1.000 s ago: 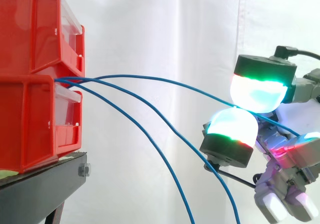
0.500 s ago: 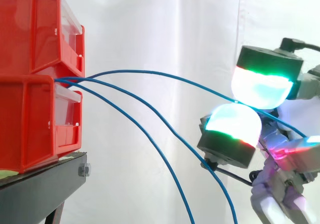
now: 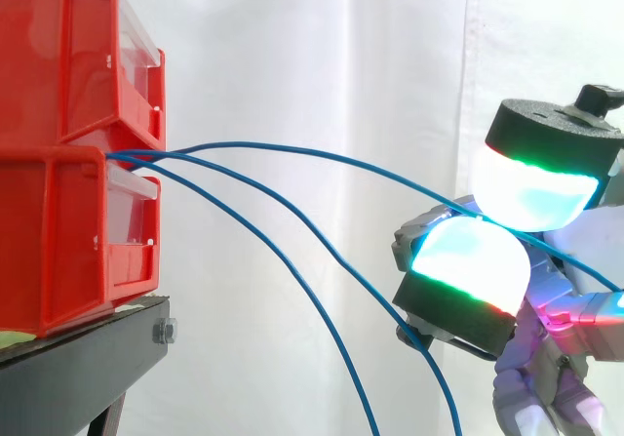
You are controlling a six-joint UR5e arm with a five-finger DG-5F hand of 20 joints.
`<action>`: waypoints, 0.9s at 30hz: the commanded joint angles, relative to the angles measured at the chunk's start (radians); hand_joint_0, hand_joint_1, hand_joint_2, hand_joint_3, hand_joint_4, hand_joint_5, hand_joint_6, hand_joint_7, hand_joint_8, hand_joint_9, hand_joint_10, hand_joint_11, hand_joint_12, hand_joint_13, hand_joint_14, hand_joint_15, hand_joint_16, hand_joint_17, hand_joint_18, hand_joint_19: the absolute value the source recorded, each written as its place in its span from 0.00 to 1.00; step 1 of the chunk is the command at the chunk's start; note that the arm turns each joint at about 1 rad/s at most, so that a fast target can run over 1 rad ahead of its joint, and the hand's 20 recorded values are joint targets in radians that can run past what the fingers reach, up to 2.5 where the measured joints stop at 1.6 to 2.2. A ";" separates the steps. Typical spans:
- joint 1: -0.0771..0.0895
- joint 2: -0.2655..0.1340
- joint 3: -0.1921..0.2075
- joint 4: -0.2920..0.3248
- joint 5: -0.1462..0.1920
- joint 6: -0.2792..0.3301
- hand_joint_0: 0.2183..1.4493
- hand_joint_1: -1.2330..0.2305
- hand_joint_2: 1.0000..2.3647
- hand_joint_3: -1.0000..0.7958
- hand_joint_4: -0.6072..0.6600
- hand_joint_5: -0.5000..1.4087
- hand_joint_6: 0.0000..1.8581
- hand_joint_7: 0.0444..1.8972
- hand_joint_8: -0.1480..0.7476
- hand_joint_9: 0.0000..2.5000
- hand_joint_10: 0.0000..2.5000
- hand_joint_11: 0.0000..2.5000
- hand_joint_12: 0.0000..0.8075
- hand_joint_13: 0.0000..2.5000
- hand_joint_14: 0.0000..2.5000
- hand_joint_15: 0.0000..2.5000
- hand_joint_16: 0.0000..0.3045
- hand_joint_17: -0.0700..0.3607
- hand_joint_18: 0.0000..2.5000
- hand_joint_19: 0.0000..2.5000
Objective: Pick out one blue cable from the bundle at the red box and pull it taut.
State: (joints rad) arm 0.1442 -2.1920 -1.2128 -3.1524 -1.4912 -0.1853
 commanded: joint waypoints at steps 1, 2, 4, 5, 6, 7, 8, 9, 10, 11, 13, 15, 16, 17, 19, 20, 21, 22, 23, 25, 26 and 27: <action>0.000 0.000 -0.001 0.000 0.000 -0.005 0.33 0.41 0.00 0.35 0.45 0.24 0.48 0.49 0.51 0.52 0.01 0.30 0.46 0.33 0.01 0.19 0.19 0.46 0.34 0.26; 0.000 0.000 -0.001 0.000 0.000 -0.005 0.33 0.41 0.00 0.35 0.45 0.24 0.48 0.48 0.51 0.52 0.01 0.30 0.45 0.33 0.01 0.19 0.19 0.46 0.34 0.26; 0.000 0.000 -0.001 0.000 0.000 -0.005 0.33 0.41 0.00 0.35 0.45 0.24 0.48 0.48 0.52 0.52 0.01 0.30 0.45 0.33 0.01 0.19 0.19 0.46 0.34 0.26; 0.000 0.000 -0.001 0.000 0.000 -0.005 0.33 0.41 0.00 0.35 0.45 0.24 0.48 0.48 0.51 0.52 0.01 0.30 0.45 0.33 0.01 0.19 0.19 0.46 0.34 0.26; 0.000 0.000 -0.001 0.000 0.000 -0.005 0.33 0.41 0.00 0.35 0.45 0.24 0.48 0.48 0.51 0.52 0.01 0.30 0.45 0.33 0.01 0.19 0.19 0.46 0.34 0.26; 0.000 0.000 -0.001 0.000 0.000 -0.005 0.33 0.41 0.00 0.35 0.45 0.24 0.48 0.48 0.51 0.52 0.01 0.30 0.45 0.33 0.01 0.19 0.19 0.46 0.34 0.26; 0.000 0.000 -0.001 0.000 0.000 -0.005 0.33 0.41 0.00 0.35 0.45 0.24 0.48 0.49 0.51 0.52 0.01 0.30 0.45 0.33 0.01 0.19 0.19 0.46 0.34 0.26; 0.000 0.001 -0.001 0.000 0.000 -0.005 0.33 0.41 0.00 0.35 0.45 0.24 0.48 0.49 0.51 0.52 0.01 0.30 0.45 0.33 0.01 0.19 0.19 0.46 0.34 0.26; 0.000 0.000 -0.001 0.000 0.000 -0.005 0.33 0.41 0.00 0.35 0.45 0.24 0.48 0.49 0.51 0.52 0.01 0.30 0.45 0.33 0.01 0.19 0.19 0.46 0.34 0.26; 0.000 0.000 -0.001 0.000 0.000 -0.005 0.33 0.41 0.00 0.35 0.45 0.24 0.48 0.49 0.51 0.51 0.01 0.30 0.45 0.33 0.01 0.20 0.19 0.46 0.34 0.26; 0.000 0.000 -0.001 0.000 0.000 -0.005 0.33 0.41 0.00 0.35 0.45 0.24 0.48 0.49 0.51 0.52 0.01 0.31 0.45 0.33 0.01 0.19 0.19 0.46 0.33 0.26; 0.000 0.000 -0.001 0.000 0.000 -0.005 0.33 0.41 0.00 0.35 0.45 0.24 0.48 0.49 0.51 0.52 0.01 0.30 0.45 0.33 0.01 0.20 0.19 0.46 0.33 0.26; 0.000 0.000 -0.001 0.000 0.000 -0.005 0.33 0.41 0.00 0.35 0.45 0.24 0.48 0.49 0.51 0.52 0.01 0.30 0.45 0.33 0.01 0.19 0.19 0.46 0.33 0.26; 0.000 0.000 -0.001 0.000 0.000 -0.005 0.33 0.41 0.00 0.35 0.44 0.24 0.48 0.49 0.51 0.52 0.01 0.30 0.45 0.33 0.01 0.19 0.19 0.46 0.33 0.26; 0.000 0.000 -0.001 0.000 0.000 -0.005 0.33 0.41 0.00 0.35 0.45 0.24 0.48 0.49 0.51 0.52 0.01 0.30 0.45 0.33 0.01 0.19 0.19 0.46 0.33 0.26; 0.000 0.000 -0.001 0.000 0.000 -0.005 0.33 0.41 0.00 0.35 0.44 0.24 0.48 0.49 0.50 0.51 0.01 0.31 0.45 0.33 0.01 0.19 0.19 0.46 0.33 0.26; 0.000 0.000 -0.001 0.000 0.000 -0.005 0.33 0.41 0.00 0.35 0.44 0.24 0.48 0.49 0.50 0.52 0.01 0.30 0.45 0.33 0.01 0.19 0.19 0.46 0.33 0.26; 0.000 0.000 -0.001 0.000 0.000 -0.005 0.33 0.41 0.00 0.35 0.44 0.24 0.48 0.49 0.50 0.52 0.01 0.30 0.45 0.33 0.01 0.19 0.19 0.46 0.33 0.26; 0.000 0.000 -0.001 0.000 0.000 -0.005 0.33 0.41 0.00 0.35 0.44 0.24 0.48 0.49 0.50 0.51 0.01 0.30 0.45 0.33 0.01 0.19 0.19 0.46 0.33 0.26; 0.000 0.000 -0.001 0.000 0.000 -0.005 0.33 0.41 0.00 0.35 0.44 0.24 0.48 0.49 0.50 0.51 0.01 0.30 0.45 0.33 0.01 0.19 0.19 0.46 0.33 0.26; 0.000 0.000 -0.001 0.000 0.000 -0.005 0.33 0.41 0.00 0.35 0.44 0.24 0.48 0.49 0.50 0.52 0.01 0.30 0.45 0.33 0.01 0.19 0.19 0.46 0.33 0.26; 0.000 0.000 -0.001 0.000 0.000 -0.005 0.33 0.41 0.00 0.35 0.44 0.24 0.48 0.49 0.50 0.51 0.01 0.30 0.45 0.33 0.01 0.19 0.19 0.46 0.33 0.27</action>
State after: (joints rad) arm 0.1442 -2.1920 -1.2134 -3.1523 -1.4910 -0.1903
